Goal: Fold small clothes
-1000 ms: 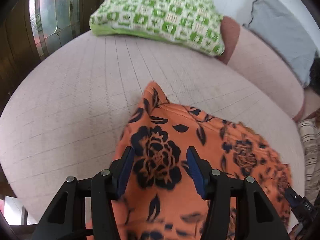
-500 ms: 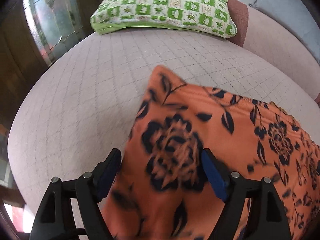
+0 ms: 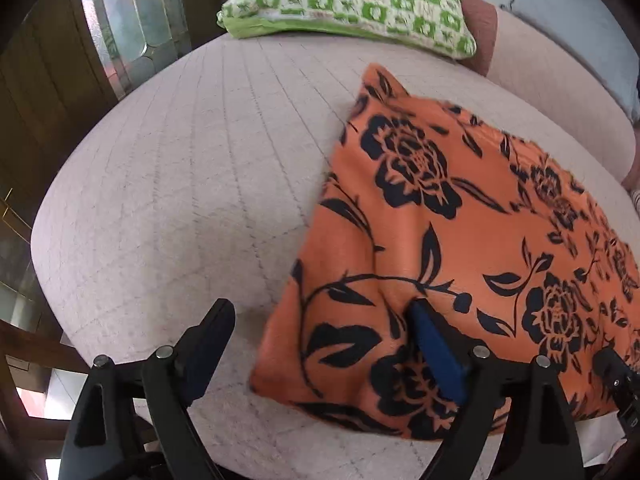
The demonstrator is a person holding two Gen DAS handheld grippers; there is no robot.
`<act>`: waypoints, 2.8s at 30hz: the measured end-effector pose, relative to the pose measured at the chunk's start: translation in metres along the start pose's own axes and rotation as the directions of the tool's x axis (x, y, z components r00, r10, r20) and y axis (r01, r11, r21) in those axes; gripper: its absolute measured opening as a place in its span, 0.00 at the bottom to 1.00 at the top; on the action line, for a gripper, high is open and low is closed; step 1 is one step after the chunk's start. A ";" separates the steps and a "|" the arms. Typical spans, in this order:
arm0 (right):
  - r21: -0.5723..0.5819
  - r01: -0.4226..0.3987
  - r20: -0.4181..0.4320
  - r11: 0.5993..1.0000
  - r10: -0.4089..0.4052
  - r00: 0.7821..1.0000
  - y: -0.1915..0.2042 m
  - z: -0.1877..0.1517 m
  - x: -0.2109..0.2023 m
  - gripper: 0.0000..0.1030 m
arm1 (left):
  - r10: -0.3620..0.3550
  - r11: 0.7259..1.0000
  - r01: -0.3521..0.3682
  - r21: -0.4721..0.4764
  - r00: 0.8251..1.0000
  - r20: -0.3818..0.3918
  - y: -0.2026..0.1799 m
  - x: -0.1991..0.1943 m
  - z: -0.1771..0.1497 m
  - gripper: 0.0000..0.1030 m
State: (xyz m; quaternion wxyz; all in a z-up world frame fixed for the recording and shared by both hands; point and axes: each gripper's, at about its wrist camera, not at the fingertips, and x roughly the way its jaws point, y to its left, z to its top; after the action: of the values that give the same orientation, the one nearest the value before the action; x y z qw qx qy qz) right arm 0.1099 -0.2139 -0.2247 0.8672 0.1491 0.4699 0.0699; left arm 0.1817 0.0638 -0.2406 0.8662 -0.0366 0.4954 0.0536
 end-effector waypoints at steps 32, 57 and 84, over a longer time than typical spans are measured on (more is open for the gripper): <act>-0.072 -0.200 0.007 0.977 0.201 0.980 0.051 0.001 0.036 0.22 | -0.215 0.939 0.252 -0.233 0.961 0.173 0.013 -0.006 -0.029 0.34; 0.447 -0.324 0.438 0.834 0.112 0.892 -0.175 -0.008 -0.097 0.24 | -0.475 0.836 0.383 0.393 0.864 0.168 -0.235 -0.121 -0.026 0.23; 0.323 -0.229 0.269 0.918 0.143 0.953 -0.112 0.020 -0.053 0.19 | -0.461 0.859 0.450 0.245 0.887 -0.014 -0.136 -0.060 -0.024 0.73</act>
State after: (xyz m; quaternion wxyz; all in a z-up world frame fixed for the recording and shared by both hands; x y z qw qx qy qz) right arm 0.0954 -0.3377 -0.2082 0.8663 0.3528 0.3502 0.0492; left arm 0.1485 -0.0776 -0.1997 0.8631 -0.0458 0.4558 -0.2124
